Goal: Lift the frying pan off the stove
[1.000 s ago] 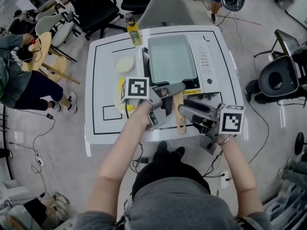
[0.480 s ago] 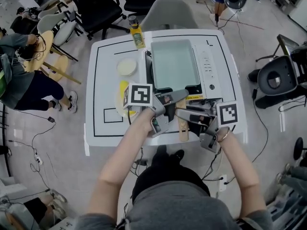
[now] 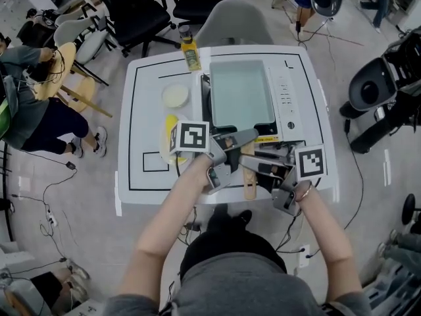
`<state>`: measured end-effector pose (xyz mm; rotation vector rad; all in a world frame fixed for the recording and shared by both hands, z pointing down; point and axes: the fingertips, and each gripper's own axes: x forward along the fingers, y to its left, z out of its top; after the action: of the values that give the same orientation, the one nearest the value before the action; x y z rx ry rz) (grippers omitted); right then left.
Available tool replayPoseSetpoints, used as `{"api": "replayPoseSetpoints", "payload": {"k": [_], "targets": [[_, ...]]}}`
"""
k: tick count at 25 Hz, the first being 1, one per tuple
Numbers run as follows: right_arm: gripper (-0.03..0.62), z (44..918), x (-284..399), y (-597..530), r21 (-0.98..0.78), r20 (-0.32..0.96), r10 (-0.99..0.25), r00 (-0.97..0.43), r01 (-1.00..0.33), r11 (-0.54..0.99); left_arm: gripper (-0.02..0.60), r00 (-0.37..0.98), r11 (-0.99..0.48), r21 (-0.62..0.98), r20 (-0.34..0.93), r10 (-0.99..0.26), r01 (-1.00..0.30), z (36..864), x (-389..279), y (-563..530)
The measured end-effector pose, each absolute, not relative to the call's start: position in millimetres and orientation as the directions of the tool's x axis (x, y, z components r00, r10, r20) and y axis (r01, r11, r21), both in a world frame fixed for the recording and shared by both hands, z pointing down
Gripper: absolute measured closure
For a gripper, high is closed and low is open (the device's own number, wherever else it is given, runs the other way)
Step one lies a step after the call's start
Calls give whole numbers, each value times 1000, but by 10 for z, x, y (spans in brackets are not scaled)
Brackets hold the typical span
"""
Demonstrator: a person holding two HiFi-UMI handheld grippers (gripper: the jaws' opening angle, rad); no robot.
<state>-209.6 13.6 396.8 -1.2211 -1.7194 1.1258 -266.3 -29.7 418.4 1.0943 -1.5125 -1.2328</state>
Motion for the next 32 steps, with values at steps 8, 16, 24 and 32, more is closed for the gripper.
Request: {"api": "replayPoseSetpoints", "payload": {"k": [8,16,24,32], "targets": [[398,3921,-2012,169,-922,74,955,-286,345,175,391,-225,157,975,119,-967,-158,4120,-2584,-297],[398,3754,-1913,124,-879,128,944,-304,405,250,394,-225,129,966,77,-971,-224,3835,-2497,-323],[396,3493,-1860,145,-826,139,940,-312,487,284,396,-243,100,951,27,-970,-294,3513,-2458,-293],[396,3257,-1810,137,-765,140,935,-325,564,311,397,-247,79,929,-14,-969,-362,3199,-2406,-294]]}}
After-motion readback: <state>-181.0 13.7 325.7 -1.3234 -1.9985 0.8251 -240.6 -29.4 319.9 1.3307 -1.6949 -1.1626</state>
